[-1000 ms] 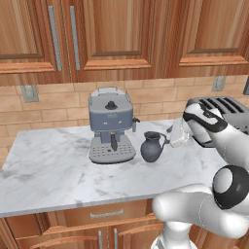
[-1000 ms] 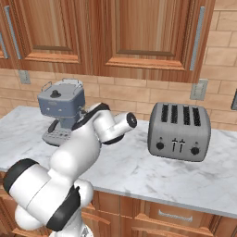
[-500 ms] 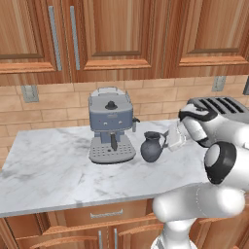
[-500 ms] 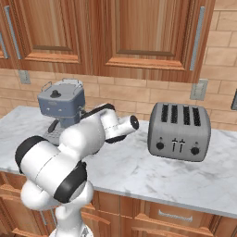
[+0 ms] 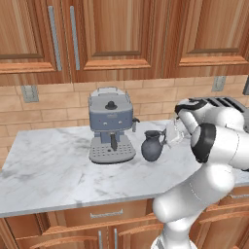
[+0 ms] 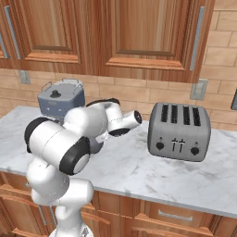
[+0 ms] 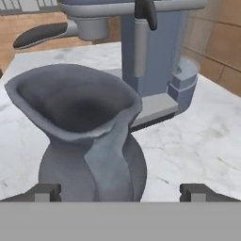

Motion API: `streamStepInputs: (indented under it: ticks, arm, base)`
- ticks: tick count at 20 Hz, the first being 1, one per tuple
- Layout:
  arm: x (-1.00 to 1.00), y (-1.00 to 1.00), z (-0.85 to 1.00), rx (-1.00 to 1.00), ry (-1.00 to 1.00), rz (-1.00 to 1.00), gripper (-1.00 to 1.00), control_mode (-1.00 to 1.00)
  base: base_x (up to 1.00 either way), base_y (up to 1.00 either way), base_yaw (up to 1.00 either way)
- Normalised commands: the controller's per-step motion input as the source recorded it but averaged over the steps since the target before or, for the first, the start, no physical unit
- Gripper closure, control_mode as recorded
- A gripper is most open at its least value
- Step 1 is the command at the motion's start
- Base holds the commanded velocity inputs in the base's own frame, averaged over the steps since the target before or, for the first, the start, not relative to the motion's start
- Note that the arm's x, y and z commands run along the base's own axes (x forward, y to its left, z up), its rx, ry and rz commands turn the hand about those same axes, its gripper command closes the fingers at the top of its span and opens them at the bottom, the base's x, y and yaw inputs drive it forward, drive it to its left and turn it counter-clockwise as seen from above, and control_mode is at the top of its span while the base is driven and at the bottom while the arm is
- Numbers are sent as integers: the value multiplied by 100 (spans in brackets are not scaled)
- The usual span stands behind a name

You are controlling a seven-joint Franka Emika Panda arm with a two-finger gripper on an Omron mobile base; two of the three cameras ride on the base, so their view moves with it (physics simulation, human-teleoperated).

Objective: Move the bell pepper and bread from the top shelf to the second highest shelf to make space. Then, place the pitcher from the counter on the cleared top shelf.

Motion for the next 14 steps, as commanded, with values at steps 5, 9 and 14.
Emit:
streamStepInputs:
  ticks: [5, 9, 14]
  arm:
    - [5, 36, -21, -2, 9, 4, 100, -100]
    - [0, 23, -10, -1, 1, 4, 100, -100]
    - [-38, 8, 0, 0, -3, 0, 100, -100]
  base:
    - [0, 0, 0]
    - [0, 0, 0]
    - [0, 0, 0]
